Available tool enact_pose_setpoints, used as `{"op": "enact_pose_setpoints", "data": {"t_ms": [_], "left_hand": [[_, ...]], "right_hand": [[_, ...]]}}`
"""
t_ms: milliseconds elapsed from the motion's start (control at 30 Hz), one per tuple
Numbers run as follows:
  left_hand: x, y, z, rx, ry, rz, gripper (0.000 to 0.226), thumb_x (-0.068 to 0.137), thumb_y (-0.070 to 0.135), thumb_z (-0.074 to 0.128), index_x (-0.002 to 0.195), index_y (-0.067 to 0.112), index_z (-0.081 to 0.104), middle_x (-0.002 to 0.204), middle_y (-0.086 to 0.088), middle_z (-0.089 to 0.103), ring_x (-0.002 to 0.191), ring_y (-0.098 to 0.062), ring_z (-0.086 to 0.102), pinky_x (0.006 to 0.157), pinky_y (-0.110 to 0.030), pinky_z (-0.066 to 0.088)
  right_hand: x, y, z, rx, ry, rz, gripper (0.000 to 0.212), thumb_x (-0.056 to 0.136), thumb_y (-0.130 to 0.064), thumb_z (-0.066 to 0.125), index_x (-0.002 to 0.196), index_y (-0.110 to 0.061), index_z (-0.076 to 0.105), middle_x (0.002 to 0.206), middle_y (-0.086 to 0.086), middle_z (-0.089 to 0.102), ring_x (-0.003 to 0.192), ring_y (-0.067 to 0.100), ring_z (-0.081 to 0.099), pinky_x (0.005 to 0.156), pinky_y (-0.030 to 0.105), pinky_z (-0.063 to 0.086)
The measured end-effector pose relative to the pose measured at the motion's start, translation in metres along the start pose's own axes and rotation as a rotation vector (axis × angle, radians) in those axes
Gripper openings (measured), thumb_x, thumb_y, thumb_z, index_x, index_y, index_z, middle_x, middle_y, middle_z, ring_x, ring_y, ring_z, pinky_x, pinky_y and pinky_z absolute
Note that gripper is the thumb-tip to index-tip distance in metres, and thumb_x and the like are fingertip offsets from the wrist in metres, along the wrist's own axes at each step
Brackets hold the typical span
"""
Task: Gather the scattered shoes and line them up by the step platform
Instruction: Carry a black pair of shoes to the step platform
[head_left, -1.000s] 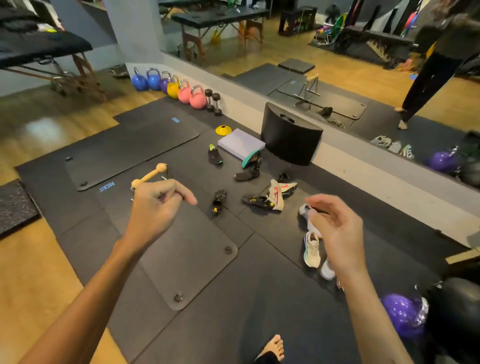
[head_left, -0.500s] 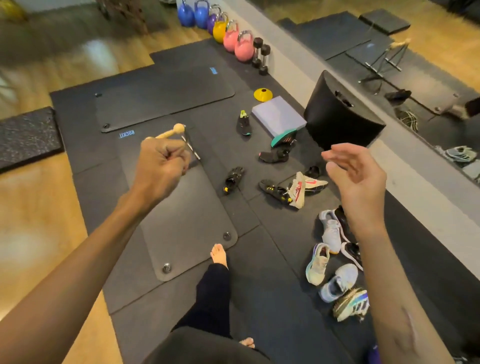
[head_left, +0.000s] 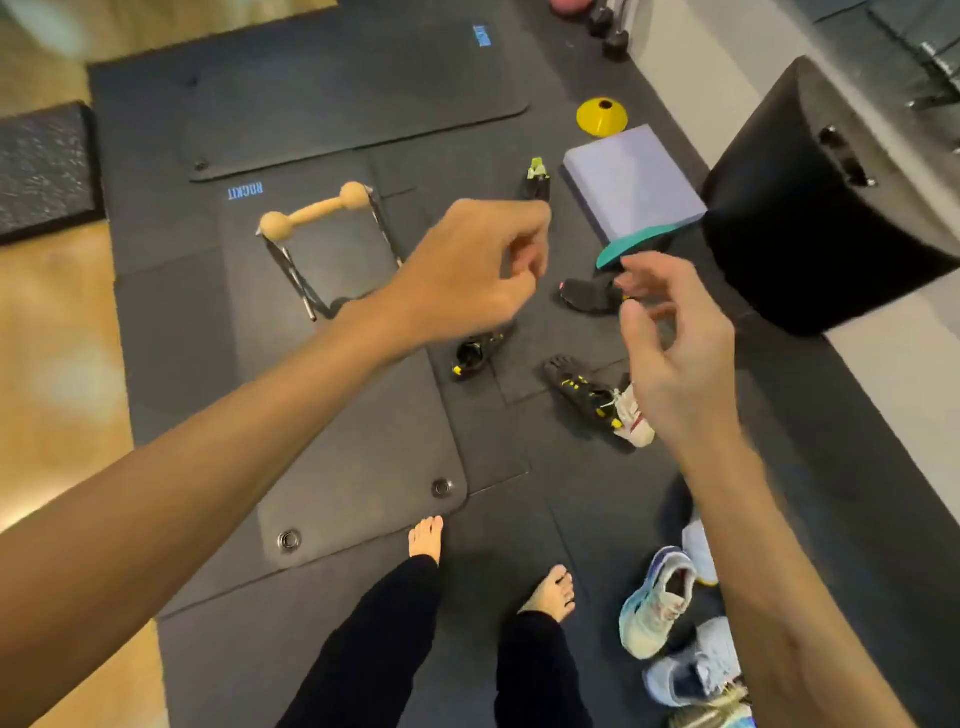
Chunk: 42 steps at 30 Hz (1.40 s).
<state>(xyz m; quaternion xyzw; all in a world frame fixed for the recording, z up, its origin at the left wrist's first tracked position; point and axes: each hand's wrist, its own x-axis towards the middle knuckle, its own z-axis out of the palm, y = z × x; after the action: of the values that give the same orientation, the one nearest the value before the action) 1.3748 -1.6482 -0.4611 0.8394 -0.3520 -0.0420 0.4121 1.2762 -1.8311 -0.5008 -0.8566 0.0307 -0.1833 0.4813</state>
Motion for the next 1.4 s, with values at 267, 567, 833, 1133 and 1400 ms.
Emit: {"op": "enact_pose_setpoints", "data": {"t_ms": [267,567,833,1133,1400], "left_hand": [[-0.009,-0.214,0.189,-0.06,0.107,-0.169,0.02,0.07,-0.015,0.047,0.076,-0.001,0.061,0.073,-0.011,0.066,0.07,-0.026,0.063,0.068,-0.042,0.049],[-0.011,-0.381,0.324,0.013,0.141,-0.044,0.02,0.072,-0.007,0.048,0.08,0.005,0.062,0.071,-0.005,0.065,0.065,-0.023,0.06,0.067,-0.038,0.049],[0.014,-0.465,0.355,0.225,0.06,0.231,0.035,0.094,0.035,0.047,0.088,0.007,0.067,0.078,-0.008,0.067,0.071,-0.016,0.057,0.071,-0.03,0.045],[-0.011,-0.5,0.377,0.298,-0.04,0.222,0.038,0.092,0.044,0.047,0.091,0.011,0.066,0.077,-0.001,0.066,0.07,-0.017,0.059,0.066,-0.028,0.044],[-0.025,-0.54,0.4,0.458,-0.137,0.126,0.034,0.09,0.053,0.049,0.089,0.021,0.06,0.081,0.003,0.063,0.075,-0.02,0.058,0.068,-0.042,0.053]], "right_hand": [[-0.01,0.257,0.119,-0.091,-0.06,-0.092,0.03,0.082,0.012,0.053,0.109,0.0,0.061,0.102,0.008,0.062,0.094,0.009,0.054,0.083,0.01,0.039],[-0.028,0.456,0.213,-0.271,-0.248,-0.246,0.013,0.087,0.001,0.057,0.099,-0.004,0.06,0.09,0.007,0.058,0.08,0.022,0.055,0.074,0.038,0.047],[-0.013,0.551,0.253,-0.341,-0.117,-0.409,0.012,0.097,-0.02,0.049,0.101,-0.011,0.055,0.088,0.0,0.058,0.081,0.017,0.053,0.073,0.041,0.047],[-0.064,0.607,0.239,-0.386,-0.072,-0.196,0.007,0.096,-0.021,0.052,0.1,-0.015,0.05,0.081,-0.001,0.054,0.074,0.016,0.051,0.067,0.039,0.045],[-0.084,0.65,0.237,-0.637,-0.082,-0.04,0.02,0.089,-0.015,0.058,0.105,-0.014,0.045,0.093,0.0,0.051,0.084,0.017,0.048,0.065,0.032,0.039]]}}
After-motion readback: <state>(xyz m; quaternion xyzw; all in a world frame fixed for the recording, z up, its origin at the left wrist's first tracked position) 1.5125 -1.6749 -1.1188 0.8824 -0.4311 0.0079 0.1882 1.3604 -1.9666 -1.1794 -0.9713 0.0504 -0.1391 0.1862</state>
